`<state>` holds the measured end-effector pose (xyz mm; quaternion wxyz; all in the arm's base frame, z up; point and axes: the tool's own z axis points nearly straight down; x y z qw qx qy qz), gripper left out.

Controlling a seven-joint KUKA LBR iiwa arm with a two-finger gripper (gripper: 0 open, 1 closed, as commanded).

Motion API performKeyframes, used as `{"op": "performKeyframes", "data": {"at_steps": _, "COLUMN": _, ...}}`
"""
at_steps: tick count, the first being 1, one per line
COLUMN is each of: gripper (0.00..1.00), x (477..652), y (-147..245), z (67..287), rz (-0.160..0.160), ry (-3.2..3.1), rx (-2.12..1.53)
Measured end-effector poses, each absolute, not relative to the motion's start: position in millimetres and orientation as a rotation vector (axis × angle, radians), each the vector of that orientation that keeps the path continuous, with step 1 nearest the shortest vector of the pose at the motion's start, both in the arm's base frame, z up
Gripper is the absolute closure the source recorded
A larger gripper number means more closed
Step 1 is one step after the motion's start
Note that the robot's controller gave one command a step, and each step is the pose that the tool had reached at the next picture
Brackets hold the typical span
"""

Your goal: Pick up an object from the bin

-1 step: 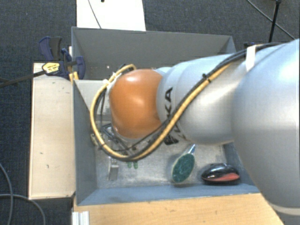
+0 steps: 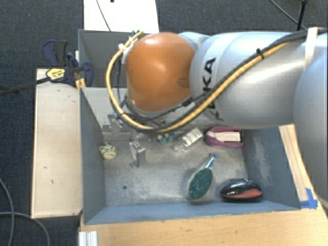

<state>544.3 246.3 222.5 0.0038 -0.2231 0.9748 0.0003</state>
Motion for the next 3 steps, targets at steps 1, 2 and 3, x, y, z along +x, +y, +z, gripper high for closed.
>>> {"op": "performKeyframes", "data": {"at_steps": 1, "gripper": 1.00, "x": 542.5, "y": 247, "z": 221, "rz": 0.002, "ry": 3.062, "rx": -0.691}}
{"op": "performKeyframes", "data": {"at_steps": 2, "gripper": 0.00, "x": 542.4, "y": 247, "z": 221, "rz": 0.002, "ry": 3.064, "rx": -0.684}}
{"op": "performKeyframes", "data": {"at_steps": 3, "gripper": 0.00, "x": 572.0, "y": 254, "z": 86, "rz": 0.001, "ry": 2.823, "rx": -1.382}}
